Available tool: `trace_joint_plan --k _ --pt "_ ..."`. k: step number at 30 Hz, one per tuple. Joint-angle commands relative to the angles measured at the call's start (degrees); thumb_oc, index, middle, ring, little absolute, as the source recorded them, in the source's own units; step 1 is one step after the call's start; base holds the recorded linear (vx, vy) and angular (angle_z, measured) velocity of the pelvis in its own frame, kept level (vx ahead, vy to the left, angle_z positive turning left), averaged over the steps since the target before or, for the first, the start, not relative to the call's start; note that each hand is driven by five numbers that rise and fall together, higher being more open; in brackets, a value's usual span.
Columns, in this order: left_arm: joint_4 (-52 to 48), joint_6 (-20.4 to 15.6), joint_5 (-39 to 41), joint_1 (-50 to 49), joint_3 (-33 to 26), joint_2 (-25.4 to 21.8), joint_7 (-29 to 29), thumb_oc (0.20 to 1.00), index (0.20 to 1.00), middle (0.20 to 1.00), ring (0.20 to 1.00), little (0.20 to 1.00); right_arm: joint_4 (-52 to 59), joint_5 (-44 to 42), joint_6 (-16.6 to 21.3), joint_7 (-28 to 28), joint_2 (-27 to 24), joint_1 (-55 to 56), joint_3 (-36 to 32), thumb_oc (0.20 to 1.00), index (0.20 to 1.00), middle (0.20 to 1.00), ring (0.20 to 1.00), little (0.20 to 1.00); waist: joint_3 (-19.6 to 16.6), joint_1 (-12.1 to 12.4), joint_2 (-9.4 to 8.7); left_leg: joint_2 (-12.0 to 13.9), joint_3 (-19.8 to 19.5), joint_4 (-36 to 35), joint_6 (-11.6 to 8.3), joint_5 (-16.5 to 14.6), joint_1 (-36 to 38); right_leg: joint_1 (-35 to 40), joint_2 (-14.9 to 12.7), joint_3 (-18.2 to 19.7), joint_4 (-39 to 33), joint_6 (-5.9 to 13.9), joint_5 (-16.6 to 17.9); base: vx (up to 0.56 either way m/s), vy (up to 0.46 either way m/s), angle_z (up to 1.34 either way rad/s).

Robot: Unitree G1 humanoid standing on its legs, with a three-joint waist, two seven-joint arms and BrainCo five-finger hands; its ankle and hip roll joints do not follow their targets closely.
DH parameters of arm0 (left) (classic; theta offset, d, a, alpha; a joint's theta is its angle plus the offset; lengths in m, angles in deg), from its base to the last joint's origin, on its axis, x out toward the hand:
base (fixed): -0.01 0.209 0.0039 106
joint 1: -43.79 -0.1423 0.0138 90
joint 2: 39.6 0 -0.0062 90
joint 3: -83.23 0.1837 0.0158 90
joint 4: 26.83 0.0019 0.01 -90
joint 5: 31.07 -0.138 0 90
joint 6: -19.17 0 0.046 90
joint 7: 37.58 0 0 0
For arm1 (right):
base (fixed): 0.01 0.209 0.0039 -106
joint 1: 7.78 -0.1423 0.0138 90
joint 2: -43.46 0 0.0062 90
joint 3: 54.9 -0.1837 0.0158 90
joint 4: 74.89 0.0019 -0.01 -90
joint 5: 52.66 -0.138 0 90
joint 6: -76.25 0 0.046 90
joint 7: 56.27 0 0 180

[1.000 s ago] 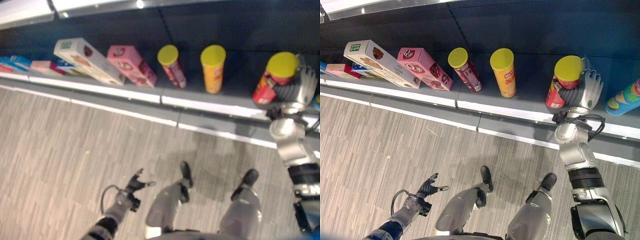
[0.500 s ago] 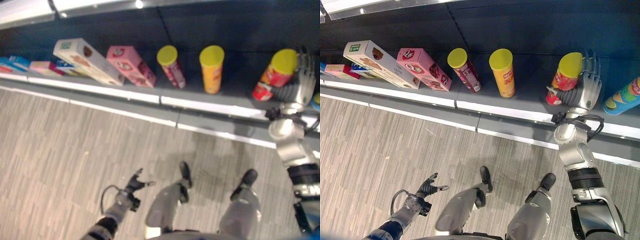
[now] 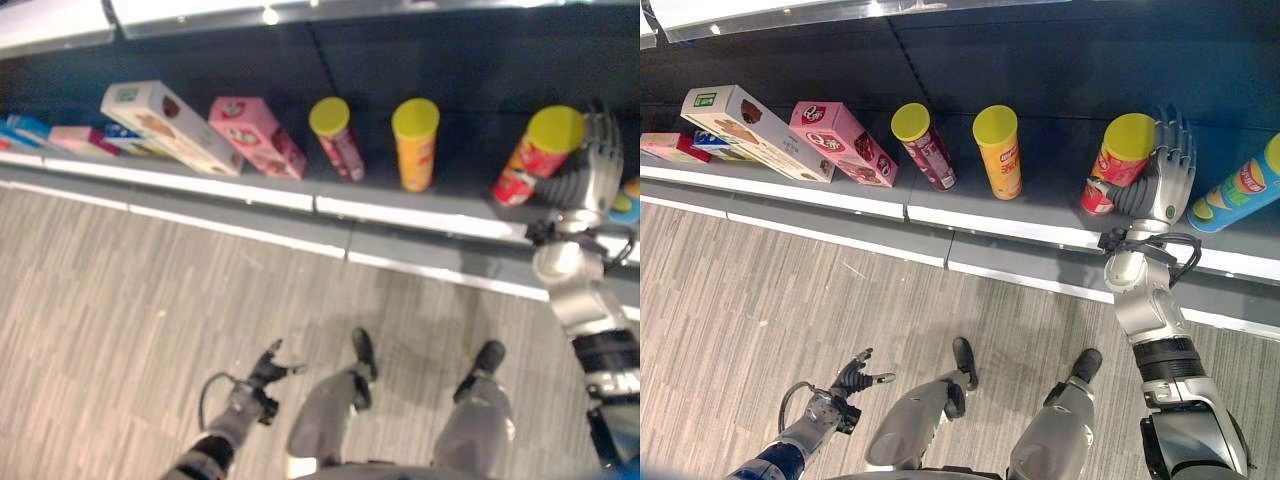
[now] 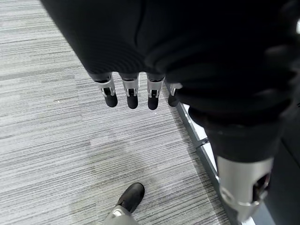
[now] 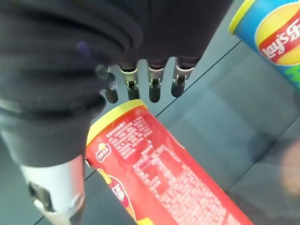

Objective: Put the goods on the table back onto the shelves and tidy them up.

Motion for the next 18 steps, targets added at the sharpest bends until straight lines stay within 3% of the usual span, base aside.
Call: trace_joint_plan --k 1,10,15,16,18 --pt "3.5 0.3 0.5 1.3 -0.2 -0.3 1.3 1.000 1.000 1.000 1.000 1.000 5.1 0.2 2.7 1.0 -0.3 0.9 -2.0 1.000 1.000 1.000 1.000 1.000 -4.8 1.0 -0.63 4.4 -0.3 -1.2 -5.47 -5.9 3.9 -0.3 -2.8 3.2 3.4 4.14 -2.8 0.04 -0.029 -0.01" --pt "6.3 1.0 0.2 0.5 -3.5 0.2 2.3 1.000 1.000 1.000 1.000 1.000 20.0 1.1 6.2 2.1 1.5 10.4 -8.6 1.000 1.000 1.000 1.000 1.000 -9.2 -0.8 -3.86 5.8 1.2 -8.9 -7.18 -1.7 8.4 5.9 2.4 1.5 -7.5 4.30 0.1 0.04 -0.040 -0.07" --pt "7.5 1.4 0.3 -0.1 -5.0 0.6 2.7 1.000 1.000 1.000 1.000 1.000 26.9 -4.1 9.5 -1.5 3.4 16.3 -12.2 1.000 1.000 1.000 1.000 1.000 -10.8 -2.3 -5.18 6.4 2.3 -10.9 -7.89 -0.8 10.4 8.2 4.1 1.2 -10.7 4.26 1.3 0.04 -0.008 -0.14" --pt "8.0 1.6 0.7 -0.4 -6.4 0.7 2.4 1.000 1.000 1.000 1.000 1.000 28.7 -18.0 14.5 -10.8 5.0 21.4 -13.2 1.000 1.000 1.000 1.000 1.000 -11.9 -3.9 -6.41 6.9 3.2 -11.1 -8.28 -0.8 11.3 9.3 5.1 1.7 -12.1 4.15 1.8 0.06 0.004 -0.11" --pt "8.6 1.5 0.8 -0.5 -7.7 0.5 1.3 1.000 1.000 1.000 1.000 1.000 29.2 -32.7 17.6 -21.3 5.8 26.8 -14.2 1.000 1.000 1.000 1.000 1.000 -12.8 -5.1 -7.46 7.3 4.1 -11.2 -8.76 -0.6 12.1 10.1 5.8 1.9 -13.3 4.10 2.3 0.06 -0.004 -0.12"
